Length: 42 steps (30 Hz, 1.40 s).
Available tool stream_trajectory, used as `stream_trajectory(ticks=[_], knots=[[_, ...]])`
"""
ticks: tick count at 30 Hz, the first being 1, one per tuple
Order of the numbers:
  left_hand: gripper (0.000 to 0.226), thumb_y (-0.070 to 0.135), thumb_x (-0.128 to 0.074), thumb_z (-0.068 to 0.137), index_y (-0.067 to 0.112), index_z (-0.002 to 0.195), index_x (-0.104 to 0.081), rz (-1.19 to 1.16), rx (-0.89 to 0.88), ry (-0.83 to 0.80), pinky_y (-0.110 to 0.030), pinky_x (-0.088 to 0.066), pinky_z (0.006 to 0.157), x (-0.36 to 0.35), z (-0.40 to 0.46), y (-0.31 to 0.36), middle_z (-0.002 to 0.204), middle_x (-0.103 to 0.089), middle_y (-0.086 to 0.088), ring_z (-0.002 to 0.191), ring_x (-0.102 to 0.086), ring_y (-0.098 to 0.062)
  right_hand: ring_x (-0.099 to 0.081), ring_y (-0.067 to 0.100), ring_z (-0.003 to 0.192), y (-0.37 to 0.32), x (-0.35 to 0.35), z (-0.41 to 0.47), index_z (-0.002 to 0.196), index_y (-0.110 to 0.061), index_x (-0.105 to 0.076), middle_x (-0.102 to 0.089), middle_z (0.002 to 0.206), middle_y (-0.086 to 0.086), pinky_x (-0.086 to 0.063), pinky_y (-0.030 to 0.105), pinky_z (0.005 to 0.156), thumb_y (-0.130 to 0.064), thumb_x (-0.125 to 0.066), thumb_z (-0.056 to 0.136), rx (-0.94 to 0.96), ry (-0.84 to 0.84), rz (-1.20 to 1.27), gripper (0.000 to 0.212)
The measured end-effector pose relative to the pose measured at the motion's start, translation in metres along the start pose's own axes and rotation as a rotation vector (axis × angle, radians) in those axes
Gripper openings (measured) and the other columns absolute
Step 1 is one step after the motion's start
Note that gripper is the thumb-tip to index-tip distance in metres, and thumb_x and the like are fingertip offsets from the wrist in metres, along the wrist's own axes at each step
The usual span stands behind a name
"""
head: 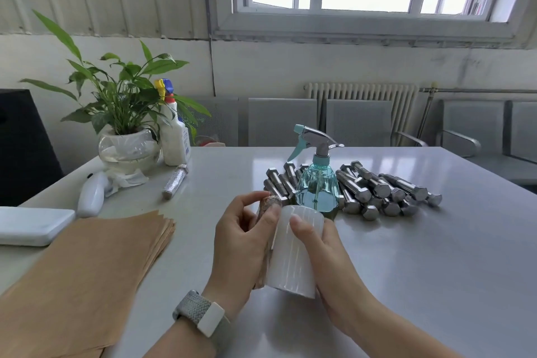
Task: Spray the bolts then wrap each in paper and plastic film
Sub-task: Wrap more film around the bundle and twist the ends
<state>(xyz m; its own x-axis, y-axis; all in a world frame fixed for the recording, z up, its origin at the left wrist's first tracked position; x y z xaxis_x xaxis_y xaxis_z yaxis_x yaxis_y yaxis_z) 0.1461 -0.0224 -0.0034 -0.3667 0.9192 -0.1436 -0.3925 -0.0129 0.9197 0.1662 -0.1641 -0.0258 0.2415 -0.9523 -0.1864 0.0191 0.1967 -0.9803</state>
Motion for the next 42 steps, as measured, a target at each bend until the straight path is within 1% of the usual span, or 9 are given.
stream_trajectory(ticks=[6, 11, 14, 19, 23, 27, 33, 38, 42], knots=[[0.031, 0.045, -0.076, 0.071, 0.033, 0.099, -0.070, -0.138, 0.062, 0.053, -0.038, -0.055, 0.064, -0.001, -0.003, 0.002, 0.070, -0.046, -0.003, 0.066, -0.051, -0.020, -0.071, 0.010, 0.086, -0.011, -0.003, -0.001, 0.109, -0.026, -0.054, -0.070, 0.088, -0.016, -0.060, 0.041, 0.077, -0.062, -0.071, 0.063, 0.100, 0.015, -0.062, 0.061], [0.040, 0.041, -0.081, 0.067, 0.035, 0.104, -0.068, -0.249, 0.143, 0.069, -0.030, -0.054, 0.064, -0.002, -0.005, -0.007, 0.070, -0.046, 0.002, 0.069, -0.051, -0.020, -0.070, 0.005, 0.082, -0.015, -0.005, -0.003, 0.108, -0.025, -0.052, -0.069, 0.087, -0.018, -0.058, 0.031, 0.069, -0.062, -0.071, 0.061, 0.158, 0.041, -0.080, 0.063], [0.046, 0.037, -0.083, 0.073, 0.020, 0.112, -0.066, -0.464, 0.323, -0.067, -0.036, -0.056, 0.067, -0.015, -0.009, -0.016, 0.096, -0.065, -0.011, 0.084, -0.066, -0.027, -0.069, 0.003, 0.079, -0.015, -0.005, -0.004, 0.106, -0.025, -0.052, -0.068, 0.087, -0.020, -0.054, 0.022, 0.063, -0.072, -0.064, 0.057, 0.188, 0.087, -0.116, 0.068], [0.068, 0.067, -0.047, 0.087, 0.008, 0.112, -0.070, -0.579, 0.556, -0.243, -0.040, -0.058, 0.068, -0.030, -0.020, -0.020, 0.105, -0.070, -0.021, 0.089, -0.070, -0.031, -0.062, -0.004, 0.070, -0.011, 0.001, -0.001, 0.096, -0.036, -0.048, -0.064, 0.082, -0.028, -0.047, 0.027, 0.063, -0.085, -0.033, 0.067, 0.151, 0.166, -0.289, 0.059], [0.048, 0.048, -0.043, 0.094, 0.012, 0.107, -0.074, -0.424, 0.449, -0.120, -0.040, -0.058, 0.073, -0.025, -0.013, -0.025, 0.109, -0.071, -0.020, 0.092, -0.069, -0.030, -0.067, 0.001, 0.077, -0.008, 0.007, 0.004, 0.103, -0.032, -0.052, -0.070, 0.086, -0.015, -0.054, 0.032, 0.069, -0.079, -0.054, 0.071, 0.073, 0.162, -0.222, 0.057], [0.048, 0.054, -0.043, 0.092, 0.021, 0.091, -0.078, -0.356, 0.422, -0.085, -0.039, -0.058, 0.068, -0.022, -0.006, -0.025, 0.095, -0.074, -0.016, 0.086, -0.073, -0.030, -0.072, 0.031, 0.093, 0.003, 0.000, 0.004, 0.113, -0.012, -0.065, -0.073, 0.103, 0.014, -0.058, 0.052, 0.085, -0.068, -0.079, 0.064, -0.198, -0.047, 0.033, 0.076], [0.048, 0.059, -0.050, 0.080, 0.017, 0.083, -0.073, -0.265, 0.301, -0.088, -0.026, -0.054, 0.050, -0.015, 0.003, -0.019, 0.070, -0.072, -0.005, 0.060, -0.069, -0.016, -0.072, 0.021, 0.078, -0.009, -0.002, 0.008, 0.089, -0.021, -0.072, -0.074, 0.087, 0.008, -0.055, 0.030, 0.065, -0.067, -0.072, 0.074, -0.046, -0.128, -0.028, 0.048], [0.061, 0.056, -0.069, 0.067, 0.010, 0.106, -0.055, -0.261, 0.246, -0.015, -0.042, -0.059, 0.071, -0.015, -0.002, -0.014, 0.094, -0.071, -0.013, 0.081, -0.070, -0.023, -0.070, 0.023, 0.094, -0.012, -0.003, 0.005, 0.105, -0.021, -0.065, -0.071, 0.099, 0.005, -0.056, 0.047, 0.085, -0.087, -0.052, 0.067, 0.104, -0.003, -0.192, 0.077], [0.061, 0.056, -0.073, 0.062, 0.018, 0.104, -0.051, -0.347, 0.255, -0.015, -0.035, -0.058, 0.065, -0.017, -0.010, -0.017, 0.079, -0.068, 0.003, 0.075, -0.067, -0.014, -0.067, 0.012, 0.085, -0.009, -0.002, 0.001, 0.091, -0.037, -0.062, -0.070, 0.088, -0.009, -0.055, 0.047, 0.083, -0.088, -0.033, 0.069, 0.123, 0.108, -0.250, 0.062]])
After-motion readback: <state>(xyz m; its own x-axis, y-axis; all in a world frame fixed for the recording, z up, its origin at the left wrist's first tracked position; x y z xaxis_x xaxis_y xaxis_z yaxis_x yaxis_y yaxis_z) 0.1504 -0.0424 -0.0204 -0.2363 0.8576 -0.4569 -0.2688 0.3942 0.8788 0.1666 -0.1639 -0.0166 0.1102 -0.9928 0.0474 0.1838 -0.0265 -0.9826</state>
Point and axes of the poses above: each hand's wrist, its own z-axis towards the middle knuckle, its own x-axis out of the back of the hand, y = z × x, the point moved 6 cm from there along z, towards the middle knuckle
